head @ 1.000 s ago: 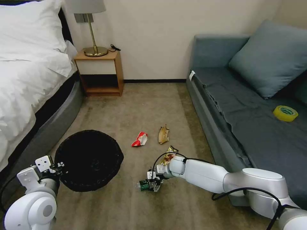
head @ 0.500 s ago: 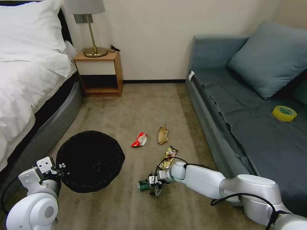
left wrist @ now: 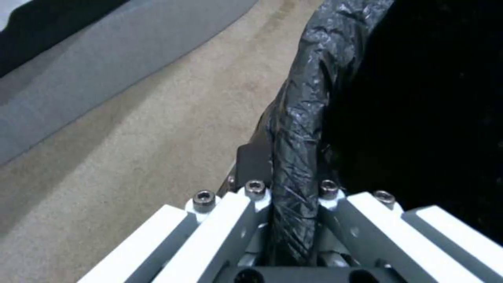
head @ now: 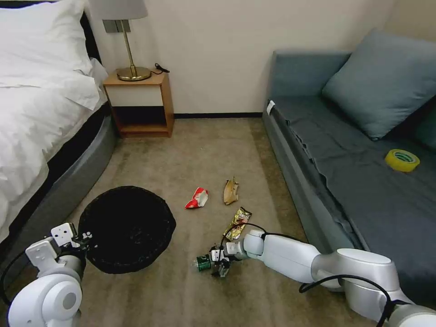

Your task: Pick up the trash bin, then pick up the garbage on the floor and place it into the trash bin.

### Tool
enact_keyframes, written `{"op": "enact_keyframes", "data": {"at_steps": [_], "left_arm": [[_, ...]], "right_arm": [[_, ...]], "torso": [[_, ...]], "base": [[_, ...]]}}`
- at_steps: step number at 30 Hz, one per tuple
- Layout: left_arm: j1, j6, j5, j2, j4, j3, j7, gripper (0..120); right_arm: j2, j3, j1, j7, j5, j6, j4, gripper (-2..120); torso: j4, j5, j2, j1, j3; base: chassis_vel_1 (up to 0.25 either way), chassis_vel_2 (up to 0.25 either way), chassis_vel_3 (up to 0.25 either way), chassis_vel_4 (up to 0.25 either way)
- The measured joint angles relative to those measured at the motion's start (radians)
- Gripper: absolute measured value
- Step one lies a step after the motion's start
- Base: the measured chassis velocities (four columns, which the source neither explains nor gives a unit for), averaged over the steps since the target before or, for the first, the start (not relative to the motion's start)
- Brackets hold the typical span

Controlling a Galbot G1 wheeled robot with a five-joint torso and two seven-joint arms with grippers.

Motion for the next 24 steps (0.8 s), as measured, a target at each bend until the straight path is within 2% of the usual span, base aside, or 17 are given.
{"op": "enact_keyframes", "data": {"at_steps": [4, 5, 8, 9, 12, 19, 24], "left_arm": [[-0.004, 0.0, 0.001, 0.001, 0.006, 0.003, 0.0, 2], [-0.004, 0.0, 0.001, 0.001, 0.006, 0.003, 0.0, 2], [-0.007, 0.0, 0.004, -0.001, 0.008, 0.006, 0.0, 2], [-0.007, 0.0, 0.004, -0.001, 0.008, 0.006, 0.0, 2], [-0.01, 0.0, 0.004, 0.001, 0.01, 0.007, 0.0, 2], [-0.01, 0.0, 0.005, 0.004, 0.013, 0.008, 0.0, 2], [-0.008, -0.003, 0.006, 0.006, 0.025, 0.013, 0.0, 2]], "right_arm": [[-0.006, -0.003, 0.015, 0.0, 0.003, 0.001, 0.006, 67], [-0.006, -0.003, 0.015, 0.0, 0.003, 0.001, 0.006, 67], [-0.005, -0.004, 0.014, -0.002, 0.005, 0.006, 0.003, 54], [-0.005, -0.004, 0.014, -0.002, 0.005, 0.006, 0.003, 54], [-0.006, -0.003, 0.012, -0.003, 0.007, 0.015, 0.003, 39], [-0.021, 0.002, 0.013, -0.003, 0.017, 0.03, 0.026, 25], [-0.097, 0.033, 0.038, 0.024, 0.056, 0.014, 0.139, 23]], "torso": [[-0.0008, -0.0004, 0.0, 0.0, 0.0], [-0.0008, -0.0004, 0.0, 0.0, 0.0], [-0.0009, -0.0004, 0.0, 0.0, 0.0], [-0.0009, -0.0004, 0.0, 0.0, 0.0], [-0.0009, -0.0005, 0.0, 0.0, 0.0], [-0.001, -0.0005, 0.0, 0.0, 0.0], [-0.0005, -0.0002, 0.0, 0.0, 0.0]], "base": [[0.0, 0.0, 0.0, 0.0], [0.0, 0.0, 0.0, 0.0], [0.0, 0.0, 0.0, 0.0], [0.0, 0.0, 0.0, 0.0], [0.0, 0.0, 0.0, 0.0], [0.0, 0.0, 0.0, 0.0], [0.0, 0.0, 0.0, 0.0]]}}
